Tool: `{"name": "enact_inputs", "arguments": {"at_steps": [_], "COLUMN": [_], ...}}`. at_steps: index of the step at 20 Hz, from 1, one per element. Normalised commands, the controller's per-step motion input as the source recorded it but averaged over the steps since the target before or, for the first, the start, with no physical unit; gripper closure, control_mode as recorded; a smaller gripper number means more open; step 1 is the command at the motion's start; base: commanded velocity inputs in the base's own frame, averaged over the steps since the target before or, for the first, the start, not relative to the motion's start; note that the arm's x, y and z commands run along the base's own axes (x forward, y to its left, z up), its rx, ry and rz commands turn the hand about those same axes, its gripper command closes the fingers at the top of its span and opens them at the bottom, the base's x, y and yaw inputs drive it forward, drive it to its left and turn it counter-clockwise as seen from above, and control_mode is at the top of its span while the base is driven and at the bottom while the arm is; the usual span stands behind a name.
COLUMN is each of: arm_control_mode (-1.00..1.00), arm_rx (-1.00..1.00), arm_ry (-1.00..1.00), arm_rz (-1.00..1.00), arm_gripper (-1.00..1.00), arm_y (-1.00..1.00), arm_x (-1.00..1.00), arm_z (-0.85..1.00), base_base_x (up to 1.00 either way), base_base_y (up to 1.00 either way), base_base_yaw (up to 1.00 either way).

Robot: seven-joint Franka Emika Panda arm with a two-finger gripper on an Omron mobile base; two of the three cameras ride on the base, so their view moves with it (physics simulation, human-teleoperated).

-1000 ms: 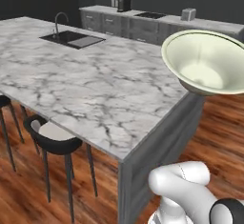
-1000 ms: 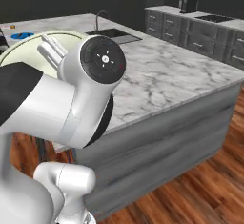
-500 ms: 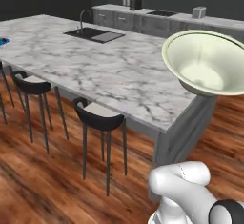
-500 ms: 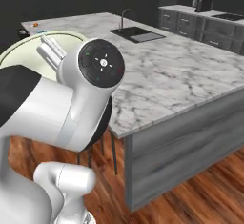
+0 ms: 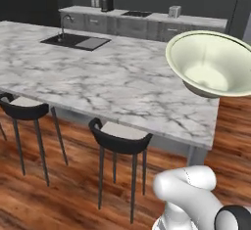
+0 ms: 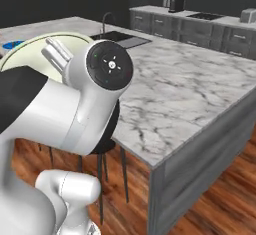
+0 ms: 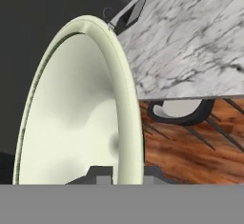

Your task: Take the smaller bowl and place it next to the appetizer plate on the dining counter , and place the larger bowl next to the plate with cooked food.

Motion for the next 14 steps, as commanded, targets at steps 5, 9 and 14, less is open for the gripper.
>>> {"name": "enact_inputs", "arguments": {"at_steps": [5, 9, 14], "arm_control_mode": [1.0, 1.0, 1.0], "arm_rx": [0.0, 0.0, 0.0], "arm_ry": [0.0, 0.0, 0.0], "arm_rz": [0.0, 0.0, 0.0], "arm_gripper": [1.0, 1.0, 1.0], "arm_y": [0.0, 0.0, 0.0], "arm_x": [0.0, 0.0, 0.0], "arm_z": [0.0, 0.0, 0.0], "base_base_x": [0.4, 0.34, 0.27], "base_base_y": [1.0, 1.0, 1.0], "base_base_yaw": [-0.46, -0.47, -0.43]}}
